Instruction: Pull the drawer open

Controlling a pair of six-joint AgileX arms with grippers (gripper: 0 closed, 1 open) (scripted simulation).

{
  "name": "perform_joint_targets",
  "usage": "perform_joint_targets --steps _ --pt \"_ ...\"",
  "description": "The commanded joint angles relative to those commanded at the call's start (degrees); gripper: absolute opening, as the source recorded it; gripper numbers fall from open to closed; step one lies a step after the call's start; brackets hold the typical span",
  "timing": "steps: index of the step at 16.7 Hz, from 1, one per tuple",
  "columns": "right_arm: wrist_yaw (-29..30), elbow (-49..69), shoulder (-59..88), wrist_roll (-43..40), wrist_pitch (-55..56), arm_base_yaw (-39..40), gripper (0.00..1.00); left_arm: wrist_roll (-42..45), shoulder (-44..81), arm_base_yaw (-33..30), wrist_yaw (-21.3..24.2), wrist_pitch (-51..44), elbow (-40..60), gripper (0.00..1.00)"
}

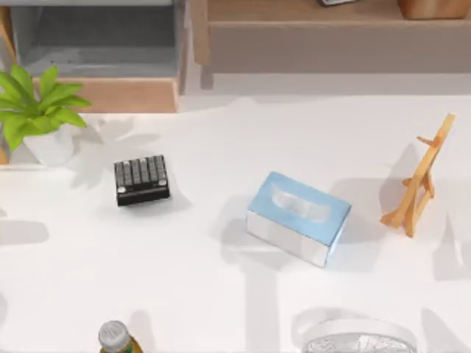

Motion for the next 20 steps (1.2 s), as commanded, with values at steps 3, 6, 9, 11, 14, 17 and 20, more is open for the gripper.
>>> perform_joint_targets --steps 3,6,9,11,14,17,20 --pt "0.0 0.0 0.0 0.0 0.0 0.0 1.0 0.3 -2.2 3.1 3.1 3.1 -5.6 0.0" --pt "0.0 0.0 0.0 0.0 0.0 0.0 1.0 0.4 -3.5 5.0 5.0 4.9 -8.6 0.0" --pt "0.0 0.0 0.0 0.0 0.0 0.0 1.0 0.4 -3.5 5.0 5.0 5.0 -8.6 0.0" --pt "0.0 0.0 0.0 0.0 0.0 0.0 1.0 0.4 -3.5 5.0 5.0 5.0 -8.6 0.15" --pt "0.0 0.0 0.0 0.0 0.0 0.0 1.0 0.4 -3.5 5.0 5.0 5.0 -8.6 0.38" --pt "0.0 0.0 0.0 0.0 0.0 0.0 1.0 0.4 -3.5 5.0 5.0 5.0 -8.6 0.6" --pt "0.0 0.0 0.0 0.0 0.0 0.0 1.0 0.4 -3.5 5.0 5.0 5.0 -8.6 0.83"
